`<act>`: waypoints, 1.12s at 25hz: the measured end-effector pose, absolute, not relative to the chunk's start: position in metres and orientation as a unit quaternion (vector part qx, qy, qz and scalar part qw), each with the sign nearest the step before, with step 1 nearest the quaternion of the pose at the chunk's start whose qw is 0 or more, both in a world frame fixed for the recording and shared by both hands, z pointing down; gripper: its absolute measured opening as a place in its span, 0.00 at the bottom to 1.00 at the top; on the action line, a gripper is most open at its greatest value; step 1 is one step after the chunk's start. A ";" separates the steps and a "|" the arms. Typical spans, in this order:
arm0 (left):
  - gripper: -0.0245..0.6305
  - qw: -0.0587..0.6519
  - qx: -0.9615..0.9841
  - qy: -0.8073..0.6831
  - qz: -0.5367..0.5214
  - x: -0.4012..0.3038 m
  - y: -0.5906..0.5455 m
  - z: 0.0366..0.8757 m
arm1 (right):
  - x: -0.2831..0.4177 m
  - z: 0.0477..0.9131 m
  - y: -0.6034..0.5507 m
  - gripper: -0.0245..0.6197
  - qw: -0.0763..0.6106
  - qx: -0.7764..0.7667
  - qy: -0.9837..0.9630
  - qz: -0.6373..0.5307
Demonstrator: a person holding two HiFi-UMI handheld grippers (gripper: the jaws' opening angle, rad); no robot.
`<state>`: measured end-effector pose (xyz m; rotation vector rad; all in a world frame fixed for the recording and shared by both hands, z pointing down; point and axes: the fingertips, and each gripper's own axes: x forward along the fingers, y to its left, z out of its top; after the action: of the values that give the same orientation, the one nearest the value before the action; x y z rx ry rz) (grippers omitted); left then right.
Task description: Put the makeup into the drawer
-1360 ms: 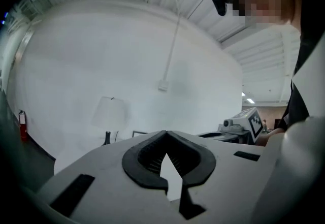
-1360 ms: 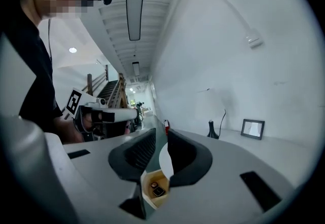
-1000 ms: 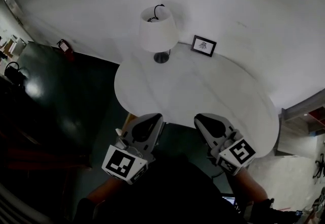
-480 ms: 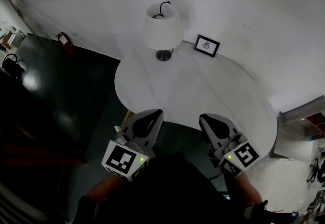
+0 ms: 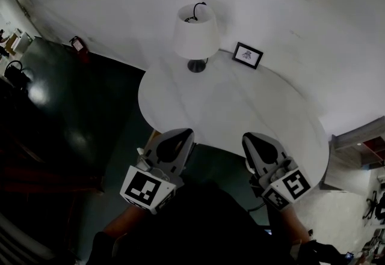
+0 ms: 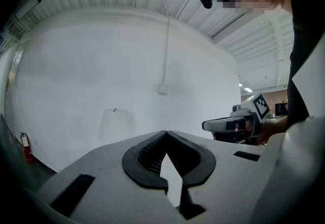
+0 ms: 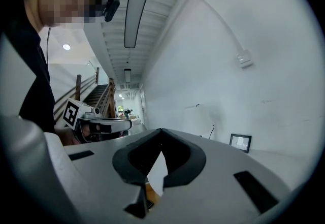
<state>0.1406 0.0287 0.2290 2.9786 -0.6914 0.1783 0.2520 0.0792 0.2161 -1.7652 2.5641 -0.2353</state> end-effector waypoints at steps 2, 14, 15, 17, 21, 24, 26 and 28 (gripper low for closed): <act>0.05 0.038 0.971 -0.227 0.058 0.138 0.030 0.228 | 0.252 0.218 0.081 0.06 -0.005 -0.567 0.821 -0.068; 0.05 0.034 0.970 -0.232 0.057 0.133 0.037 0.228 | 0.242 0.224 0.089 0.06 -0.022 -0.554 0.831 -0.053; 0.05 0.035 0.970 -0.233 0.056 0.133 0.037 0.228 | 0.242 0.224 0.090 0.06 -0.023 -0.554 0.831 -0.052; 0.05 0.037 0.970 -0.235 0.056 0.132 0.038 0.229 | 0.242 0.223 0.091 0.06 -0.024 -0.553 0.831 -0.051; 0.05 0.042 0.970 -0.234 0.054 0.132 0.044 0.230 | 0.241 0.223 0.095 0.06 -0.023 -0.552 0.832 -0.051; 0.05 0.042 0.970 -0.234 0.055 0.131 0.046 0.231 | 0.241 0.225 0.098 0.06 -0.022 -0.552 0.832 -0.056; 0.05 0.041 0.970 -0.235 0.057 0.130 0.047 0.231 | 0.240 0.226 0.099 0.06 -0.021 -0.551 0.832 -0.059; 0.05 0.040 0.969 -0.236 0.056 0.128 0.048 0.230 | 0.239 0.227 0.100 0.06 -0.020 -0.551 0.832 -0.061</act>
<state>0.1284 0.0477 0.2300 2.9691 -0.7233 0.1719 0.2393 0.1000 0.2266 -1.7530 2.6471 -0.1927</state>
